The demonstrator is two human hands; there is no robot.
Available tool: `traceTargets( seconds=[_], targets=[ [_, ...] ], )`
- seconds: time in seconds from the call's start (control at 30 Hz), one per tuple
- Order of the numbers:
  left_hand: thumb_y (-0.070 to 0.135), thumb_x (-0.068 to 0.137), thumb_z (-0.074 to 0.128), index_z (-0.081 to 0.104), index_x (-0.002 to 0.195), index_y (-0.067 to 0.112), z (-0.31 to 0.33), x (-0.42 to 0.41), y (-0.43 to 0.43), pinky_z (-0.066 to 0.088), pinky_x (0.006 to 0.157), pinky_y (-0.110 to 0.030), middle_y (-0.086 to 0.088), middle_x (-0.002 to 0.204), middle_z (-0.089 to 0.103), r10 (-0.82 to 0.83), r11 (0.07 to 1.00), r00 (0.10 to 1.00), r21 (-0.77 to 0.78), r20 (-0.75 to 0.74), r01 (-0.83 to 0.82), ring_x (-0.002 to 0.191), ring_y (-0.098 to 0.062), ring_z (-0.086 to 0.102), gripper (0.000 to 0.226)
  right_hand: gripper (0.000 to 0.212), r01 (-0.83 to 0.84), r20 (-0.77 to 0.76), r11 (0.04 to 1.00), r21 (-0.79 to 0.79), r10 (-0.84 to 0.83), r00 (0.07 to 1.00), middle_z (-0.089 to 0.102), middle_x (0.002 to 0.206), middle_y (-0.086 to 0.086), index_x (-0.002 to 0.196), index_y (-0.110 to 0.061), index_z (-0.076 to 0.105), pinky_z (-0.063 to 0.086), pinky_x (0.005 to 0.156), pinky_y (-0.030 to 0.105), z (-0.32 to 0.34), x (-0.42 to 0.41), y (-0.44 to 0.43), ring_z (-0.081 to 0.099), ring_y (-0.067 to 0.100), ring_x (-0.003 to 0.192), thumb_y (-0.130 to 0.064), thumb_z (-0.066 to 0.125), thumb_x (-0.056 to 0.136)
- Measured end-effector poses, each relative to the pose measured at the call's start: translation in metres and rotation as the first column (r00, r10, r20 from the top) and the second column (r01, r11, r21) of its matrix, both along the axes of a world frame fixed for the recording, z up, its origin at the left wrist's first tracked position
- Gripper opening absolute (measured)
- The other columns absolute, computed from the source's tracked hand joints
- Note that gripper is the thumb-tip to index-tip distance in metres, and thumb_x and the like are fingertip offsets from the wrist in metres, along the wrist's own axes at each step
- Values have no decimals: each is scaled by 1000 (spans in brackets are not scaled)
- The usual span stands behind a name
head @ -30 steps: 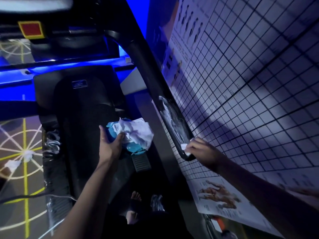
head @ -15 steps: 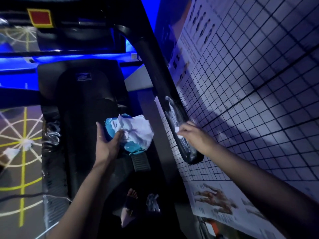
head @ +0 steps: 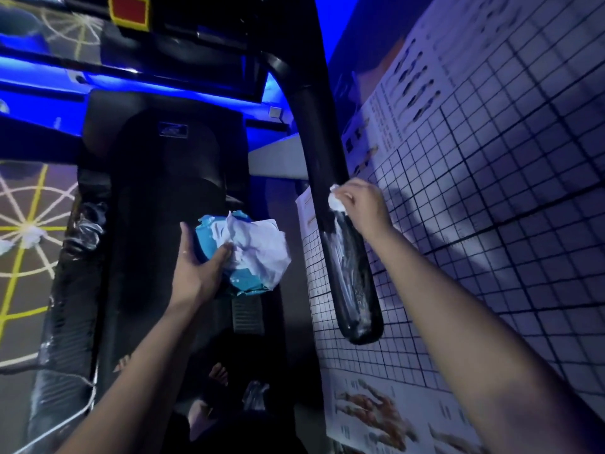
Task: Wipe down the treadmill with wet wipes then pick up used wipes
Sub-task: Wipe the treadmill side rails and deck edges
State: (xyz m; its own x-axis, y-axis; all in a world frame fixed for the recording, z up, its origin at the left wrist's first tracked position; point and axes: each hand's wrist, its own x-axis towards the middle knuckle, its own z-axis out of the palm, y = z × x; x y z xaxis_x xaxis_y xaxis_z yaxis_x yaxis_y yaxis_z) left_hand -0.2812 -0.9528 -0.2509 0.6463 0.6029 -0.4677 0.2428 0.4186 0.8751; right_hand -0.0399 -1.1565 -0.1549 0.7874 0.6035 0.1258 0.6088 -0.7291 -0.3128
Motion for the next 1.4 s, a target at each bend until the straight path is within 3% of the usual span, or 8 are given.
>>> traceTargets(
  seconds=[0.23, 0.47, 0.57, 0.7, 0.83, 1.1, 1.23, 1.4],
  targets=[
    [34, 80, 87, 11, 163, 39, -13, -3, 1, 52, 107, -50, 9, 131, 70, 31, 998, 1000, -52, -1, -31, 116, -16, 69, 113, 18, -234, -121, 949, -211, 213, 970, 69, 92, 9, 102, -2, 78, 54, 83, 40, -26, -1, -18, 60, 29, 90, 3, 72, 85],
    [51, 60, 87, 12, 163, 40, -17, 6, 6, 53, 106, -49, 12, 128, 71, 62, 990, 998, -125, -19, -64, 113, -16, 71, 128, 25, -530, -377, 688, -496, 379, 845, 60, 101, -1, 108, -6, 75, 46, 94, 27, -13, -59, -54, 47, 13, 100, 5, 67, 87],
    [53, 57, 86, 12, 163, 39, -22, 7, 7, 52, 107, -49, 10, 130, 70, 83, 987, 996, -133, -29, -86, 116, -16, 69, 130, 16, -474, -403, 768, -431, 306, 863, 62, 104, -3, 107, -7, 74, 50, 88, 22, -2, -41, -27, 57, 10, 93, -9, 62, 97],
    [40, 73, 89, 12, 164, 35, -24, 6, 4, 52, 108, -48, 13, 130, 69, 83, 990, 996, -110, -34, -87, 116, -13, 69, 119, 16, -222, -74, 925, -308, 210, 975, 68, 93, 9, 98, -4, 78, 49, 76, 31, -12, 23, 12, 59, 26, 87, 2, 65, 91],
    [19, 88, 83, 12, 165, 32, -28, 4, 0, 52, 107, -48, 9, 131, 69, 96, 990, 995, -100, -42, -100, 115, -15, 69, 106, 15, -337, -153, 828, -448, 300, 941, 68, 90, 7, 96, -6, 79, 54, 81, 46, -37, 21, 6, 55, 26, 90, 3, 72, 86],
    [34, 76, 87, 12, 165, 33, -31, 7, 1, 54, 105, -48, 8, 125, 72, 81, 987, 995, -135, -55, -88, 110, -15, 71, 116, 22, -484, -395, 701, -524, 303, 867, 64, 105, -3, 113, -12, 75, 45, 100, 22, -14, -95, -57, 47, 7, 99, -11, 70, 91],
    [25, 88, 82, 11, 165, 32, -35, 4, 1, 56, 102, -48, 9, 121, 73, 91, 990, 994, -107, -57, -96, 106, -14, 72, 106, 25, -565, -500, 582, -585, 290, 816, 63, 104, 1, 106, -9, 75, 48, 100, 31, -16, -132, -73, 51, 17, 107, 2, 74, 82],
    [45, 69, 86, 13, 163, 38, -43, -6, 0, 57, 99, -50, 8, 122, 73, 77, 988, 993, -127, -84, -88, 106, -17, 73, 119, 14, -377, -343, 794, -476, 227, 911, 68, 98, 2, 97, -9, 76, 54, 84, 25, -9, -74, -27, 62, 15, 88, -9, 62, 96]
  ],
)
